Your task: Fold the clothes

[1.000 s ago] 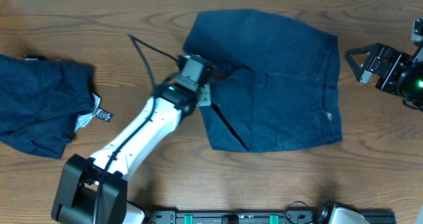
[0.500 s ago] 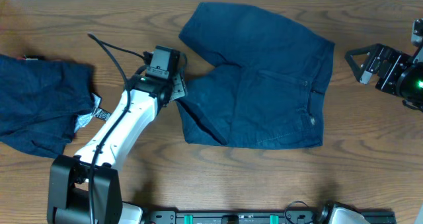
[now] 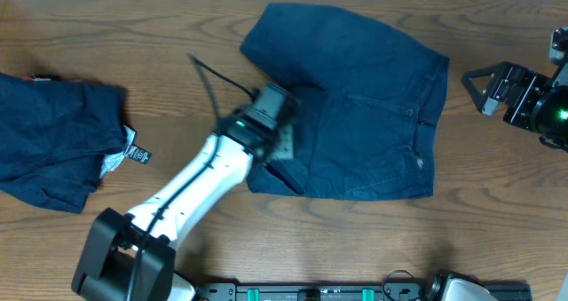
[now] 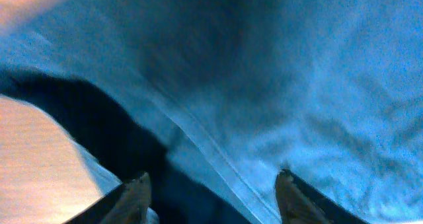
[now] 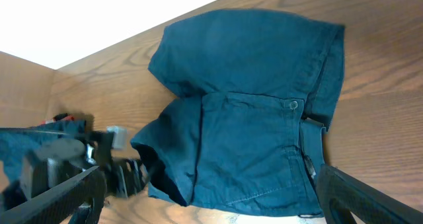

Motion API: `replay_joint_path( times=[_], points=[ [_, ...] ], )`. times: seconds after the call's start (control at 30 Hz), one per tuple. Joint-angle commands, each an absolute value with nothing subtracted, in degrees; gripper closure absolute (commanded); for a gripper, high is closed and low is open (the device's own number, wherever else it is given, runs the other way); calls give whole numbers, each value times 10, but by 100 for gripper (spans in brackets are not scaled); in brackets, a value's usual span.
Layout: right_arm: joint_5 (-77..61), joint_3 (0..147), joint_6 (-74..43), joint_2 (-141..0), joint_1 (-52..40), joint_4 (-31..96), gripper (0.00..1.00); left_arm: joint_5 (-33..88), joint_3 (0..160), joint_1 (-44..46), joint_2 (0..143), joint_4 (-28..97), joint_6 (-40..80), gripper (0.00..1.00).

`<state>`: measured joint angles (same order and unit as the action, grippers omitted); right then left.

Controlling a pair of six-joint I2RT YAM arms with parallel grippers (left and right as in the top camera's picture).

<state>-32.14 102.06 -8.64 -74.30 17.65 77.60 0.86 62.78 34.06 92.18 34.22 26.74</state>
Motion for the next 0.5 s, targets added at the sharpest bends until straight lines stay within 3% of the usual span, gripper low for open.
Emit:
replay_joint_path(
  times=[0.0,0.47],
  points=[
    [-319,1032,-76,-745,172,778,1,12,625,355,951,358,297,35],
    [-319,1032,-65,-745,172,778,1,71,625,359,1025,364,298,30]
  ],
)
